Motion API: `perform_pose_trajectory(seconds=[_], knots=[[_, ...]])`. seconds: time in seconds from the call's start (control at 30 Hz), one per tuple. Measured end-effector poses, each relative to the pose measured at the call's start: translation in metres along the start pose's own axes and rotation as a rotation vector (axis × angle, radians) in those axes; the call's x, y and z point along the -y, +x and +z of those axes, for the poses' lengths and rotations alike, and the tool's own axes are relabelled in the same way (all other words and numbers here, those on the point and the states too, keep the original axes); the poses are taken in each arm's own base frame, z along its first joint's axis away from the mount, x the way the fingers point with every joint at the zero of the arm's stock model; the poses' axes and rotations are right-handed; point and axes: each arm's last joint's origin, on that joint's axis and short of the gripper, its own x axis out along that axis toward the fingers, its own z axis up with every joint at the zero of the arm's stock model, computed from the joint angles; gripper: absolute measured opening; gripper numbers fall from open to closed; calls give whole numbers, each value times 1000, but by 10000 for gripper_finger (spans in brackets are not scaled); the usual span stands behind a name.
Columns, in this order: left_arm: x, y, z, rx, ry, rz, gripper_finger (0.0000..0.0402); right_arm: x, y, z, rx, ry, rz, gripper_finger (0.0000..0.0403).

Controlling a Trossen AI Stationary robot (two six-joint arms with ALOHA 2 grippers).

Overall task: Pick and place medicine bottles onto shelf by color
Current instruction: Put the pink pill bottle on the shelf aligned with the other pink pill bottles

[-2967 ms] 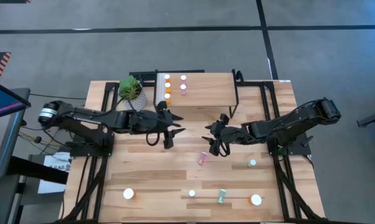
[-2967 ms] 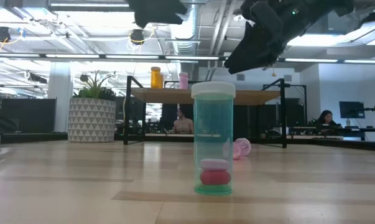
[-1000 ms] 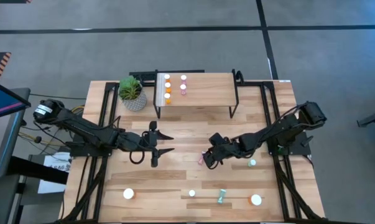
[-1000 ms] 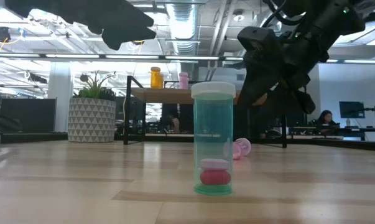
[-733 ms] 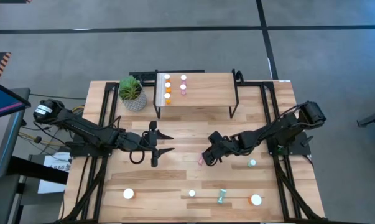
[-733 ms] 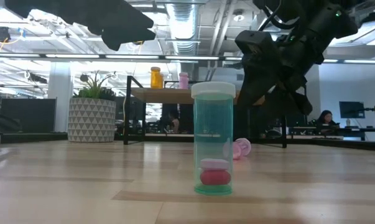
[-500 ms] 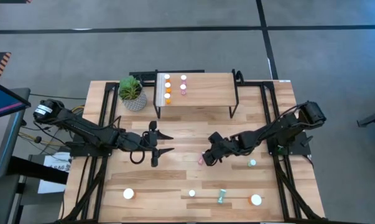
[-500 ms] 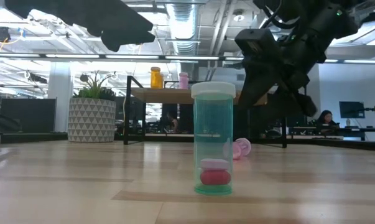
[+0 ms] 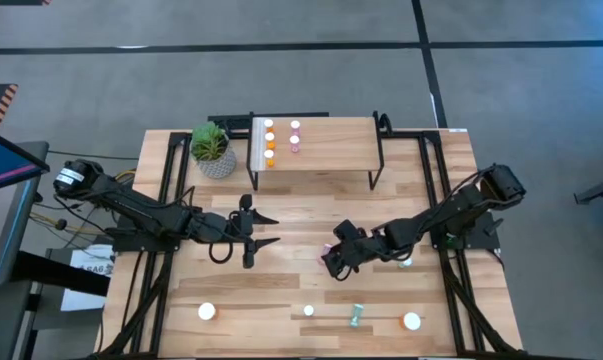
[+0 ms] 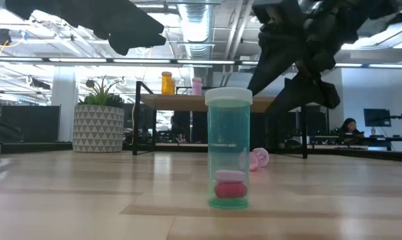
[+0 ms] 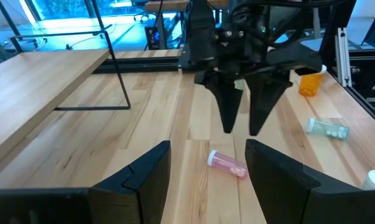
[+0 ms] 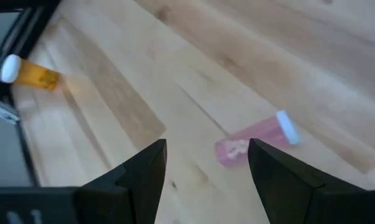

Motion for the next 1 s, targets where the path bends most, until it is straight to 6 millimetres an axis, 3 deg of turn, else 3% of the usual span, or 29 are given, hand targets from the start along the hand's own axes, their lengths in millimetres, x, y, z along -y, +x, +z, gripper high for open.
perform_pose_trajectory(seconds=[0.17, 0.53, 1.0], knots=[[0, 0, 0, 0, 0, 0, 195, -2, -3, 4, 41, 27, -90, 249], [0, 0, -2, -22, 8, 1, 195, -18, 43, -7, -70, 33, -289, 249], [0, 0, -3, -32, 9, 1, 195, -22, 46, -7, -78, 103, -365, 249]])
